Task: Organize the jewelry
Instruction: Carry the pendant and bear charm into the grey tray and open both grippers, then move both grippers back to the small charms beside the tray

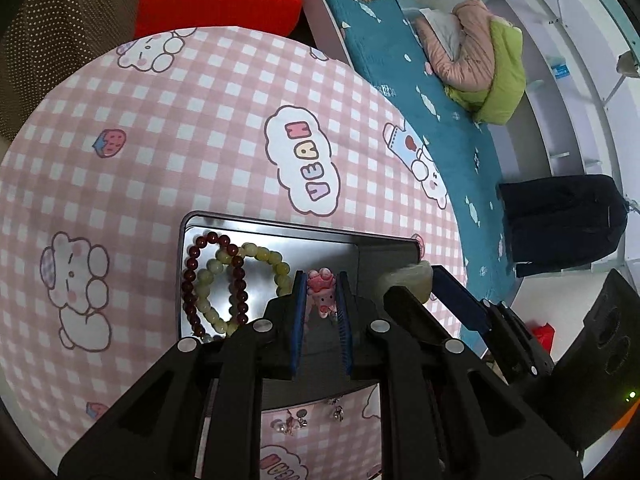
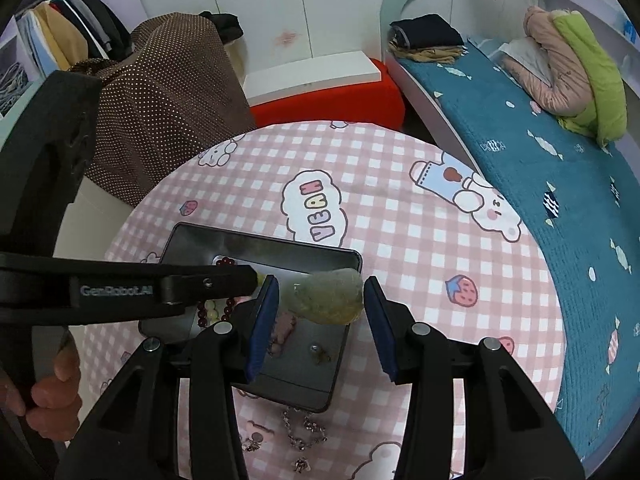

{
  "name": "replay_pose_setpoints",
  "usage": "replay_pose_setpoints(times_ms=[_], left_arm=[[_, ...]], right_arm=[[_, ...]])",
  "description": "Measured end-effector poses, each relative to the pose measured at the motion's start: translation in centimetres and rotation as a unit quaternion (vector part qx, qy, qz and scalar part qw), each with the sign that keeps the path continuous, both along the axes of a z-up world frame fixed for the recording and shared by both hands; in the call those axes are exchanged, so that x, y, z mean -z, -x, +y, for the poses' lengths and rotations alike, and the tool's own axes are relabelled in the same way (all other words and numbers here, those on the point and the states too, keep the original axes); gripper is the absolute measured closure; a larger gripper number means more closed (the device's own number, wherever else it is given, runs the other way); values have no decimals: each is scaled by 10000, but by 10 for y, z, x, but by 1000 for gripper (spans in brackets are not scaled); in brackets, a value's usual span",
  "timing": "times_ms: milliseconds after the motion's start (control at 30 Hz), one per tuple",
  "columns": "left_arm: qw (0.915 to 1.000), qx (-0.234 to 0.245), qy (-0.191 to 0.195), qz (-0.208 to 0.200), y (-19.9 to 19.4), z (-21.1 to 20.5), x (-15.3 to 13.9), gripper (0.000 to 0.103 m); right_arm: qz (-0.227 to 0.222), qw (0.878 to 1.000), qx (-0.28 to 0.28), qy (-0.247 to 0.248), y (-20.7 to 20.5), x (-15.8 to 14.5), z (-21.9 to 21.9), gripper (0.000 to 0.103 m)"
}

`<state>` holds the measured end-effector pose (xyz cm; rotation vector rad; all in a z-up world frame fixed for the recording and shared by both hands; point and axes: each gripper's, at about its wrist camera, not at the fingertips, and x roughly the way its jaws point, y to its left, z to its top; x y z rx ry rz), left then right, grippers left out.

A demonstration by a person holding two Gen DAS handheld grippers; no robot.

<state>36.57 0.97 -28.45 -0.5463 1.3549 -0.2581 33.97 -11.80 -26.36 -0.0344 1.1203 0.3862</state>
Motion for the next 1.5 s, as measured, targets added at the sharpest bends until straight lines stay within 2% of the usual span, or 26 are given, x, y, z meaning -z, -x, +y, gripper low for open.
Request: replay_pose_setpoints(times_ms=[267, 500, 600, 667, 767, 1033, 1500], left_arm=[[10000, 68, 44, 14, -4, -7, 5, 88], [9997, 223, 32, -54, -6, -17, 3, 88], [9997, 245, 3, -59, -5, -19, 0, 82], [9996, 259, -21, -54, -4, -19, -2, 73], [9997, 228, -25, -92, -2, -15, -5, 72], [9994, 210, -105, -245, 14, -5, -17, 72], [9962, 354, -503, -612, 62, -11, -43, 72]], right_arm=[[-30, 10000, 72, 23, 0, -5, -2, 60], [-135, 9990, 412, 80, 2, -14, -22, 61], [-137, 9982, 572, 111, 3, -16, -32, 59], [-154, 9974, 686, 134, 5, -18, -38, 57], [-190, 9964, 818, 125, 8, -21, -45, 55], [-258, 9945, 1001, 177, 21, -28, -56, 50], [-331, 9932, 1108, 134, 59, -33, -65, 49]])
